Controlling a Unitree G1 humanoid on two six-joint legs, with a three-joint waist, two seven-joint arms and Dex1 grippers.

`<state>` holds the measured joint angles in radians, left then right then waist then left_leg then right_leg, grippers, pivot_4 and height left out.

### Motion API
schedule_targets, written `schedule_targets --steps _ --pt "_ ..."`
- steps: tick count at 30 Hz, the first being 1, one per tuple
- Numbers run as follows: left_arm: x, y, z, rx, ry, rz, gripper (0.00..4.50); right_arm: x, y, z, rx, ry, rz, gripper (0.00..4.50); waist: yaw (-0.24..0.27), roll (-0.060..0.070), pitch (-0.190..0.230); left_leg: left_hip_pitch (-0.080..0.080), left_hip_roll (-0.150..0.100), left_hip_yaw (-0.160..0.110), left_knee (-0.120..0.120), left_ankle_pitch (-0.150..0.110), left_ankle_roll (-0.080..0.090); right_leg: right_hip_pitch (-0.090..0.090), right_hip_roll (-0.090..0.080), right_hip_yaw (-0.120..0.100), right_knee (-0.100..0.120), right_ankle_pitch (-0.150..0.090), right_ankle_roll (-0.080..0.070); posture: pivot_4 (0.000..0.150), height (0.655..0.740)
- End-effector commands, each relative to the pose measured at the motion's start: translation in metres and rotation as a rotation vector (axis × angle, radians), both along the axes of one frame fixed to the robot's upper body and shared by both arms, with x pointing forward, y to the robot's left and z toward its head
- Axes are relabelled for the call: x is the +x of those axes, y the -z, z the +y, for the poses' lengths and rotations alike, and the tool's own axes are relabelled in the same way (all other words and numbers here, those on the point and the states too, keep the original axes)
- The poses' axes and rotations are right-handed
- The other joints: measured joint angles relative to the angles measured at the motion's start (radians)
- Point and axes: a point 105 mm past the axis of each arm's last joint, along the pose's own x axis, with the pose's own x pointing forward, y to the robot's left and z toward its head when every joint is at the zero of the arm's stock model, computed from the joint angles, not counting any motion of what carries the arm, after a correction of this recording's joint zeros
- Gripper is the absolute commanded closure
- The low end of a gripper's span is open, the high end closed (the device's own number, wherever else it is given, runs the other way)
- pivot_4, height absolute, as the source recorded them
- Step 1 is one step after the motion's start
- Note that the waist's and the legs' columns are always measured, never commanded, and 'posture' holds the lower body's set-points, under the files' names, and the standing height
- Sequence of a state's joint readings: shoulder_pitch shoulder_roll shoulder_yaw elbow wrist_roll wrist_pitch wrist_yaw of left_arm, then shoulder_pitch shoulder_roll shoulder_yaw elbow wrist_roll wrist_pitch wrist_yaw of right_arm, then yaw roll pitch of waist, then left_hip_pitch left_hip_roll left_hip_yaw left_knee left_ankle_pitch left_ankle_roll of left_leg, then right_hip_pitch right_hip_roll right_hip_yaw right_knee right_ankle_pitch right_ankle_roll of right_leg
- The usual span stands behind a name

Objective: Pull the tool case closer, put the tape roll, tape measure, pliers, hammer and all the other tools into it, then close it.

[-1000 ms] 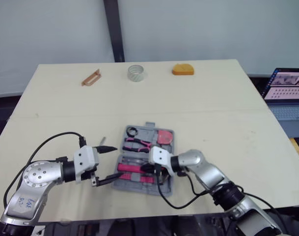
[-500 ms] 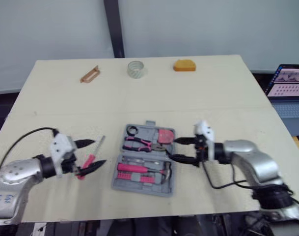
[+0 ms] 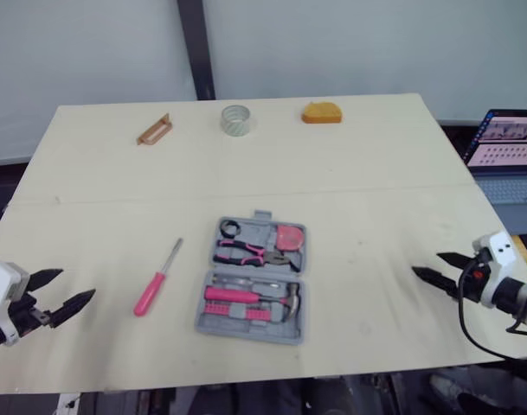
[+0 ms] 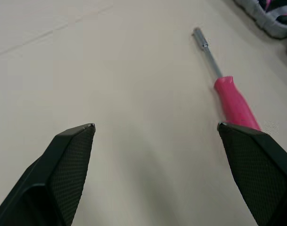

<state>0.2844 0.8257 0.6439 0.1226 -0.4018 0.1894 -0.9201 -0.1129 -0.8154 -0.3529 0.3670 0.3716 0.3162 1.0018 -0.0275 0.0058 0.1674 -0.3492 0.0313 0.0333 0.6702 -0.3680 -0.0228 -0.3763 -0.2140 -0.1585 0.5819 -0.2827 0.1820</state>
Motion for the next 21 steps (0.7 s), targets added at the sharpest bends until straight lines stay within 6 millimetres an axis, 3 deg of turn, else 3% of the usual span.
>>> schedule_targets --steps 1,8,11,17,21 --pt "-0.009 0.002 0.024 0.018 -0.091 -0.032 0.00 -0.004 -0.009 -0.007 -0.001 -0.015 -0.033 0.03 0.000 0.000 0.000 0.000 0.000 0.000 0.000 0.000 0.000 0.000 0.000 0.000 0.000 0.000 0.000 0.150 0.7400" --pt "-0.006 0.007 0.027 0.018 -0.094 -0.048 0.00 -0.003 -0.009 -0.003 -0.003 -0.052 -0.029 0.03 0.002 0.000 0.000 0.000 0.000 0.001 0.000 0.000 0.000 0.000 0.000 0.000 0.000 0.000 0.000 0.150 0.7400" --pt "0.000 0.007 0.013 0.003 -0.043 -0.051 0.00 -0.003 -0.016 0.013 0.000 -0.129 -0.036 0.03 0.002 0.000 0.000 0.000 0.000 0.001 0.001 0.000 0.000 0.000 0.000 0.000 0.000 0.000 0.000 0.150 0.7400" --pt "0.013 0.002 -0.048 -0.110 0.104 -0.037 0.00 -0.005 -0.043 0.092 0.029 -0.436 -0.063 0.03 0.001 0.000 0.001 0.001 0.001 0.000 0.001 0.000 0.000 0.000 0.000 0.001 0.002 0.000 0.000 0.150 0.7400" --pt "0.023 0.012 -0.082 -0.093 0.135 0.004 0.00 -0.007 -0.067 0.158 0.057 -0.661 -0.130 0.03 0.001 0.000 0.001 0.001 0.001 0.000 0.002 0.000 0.000 0.000 0.000 0.001 0.002 0.000 0.000 0.150 0.7400"
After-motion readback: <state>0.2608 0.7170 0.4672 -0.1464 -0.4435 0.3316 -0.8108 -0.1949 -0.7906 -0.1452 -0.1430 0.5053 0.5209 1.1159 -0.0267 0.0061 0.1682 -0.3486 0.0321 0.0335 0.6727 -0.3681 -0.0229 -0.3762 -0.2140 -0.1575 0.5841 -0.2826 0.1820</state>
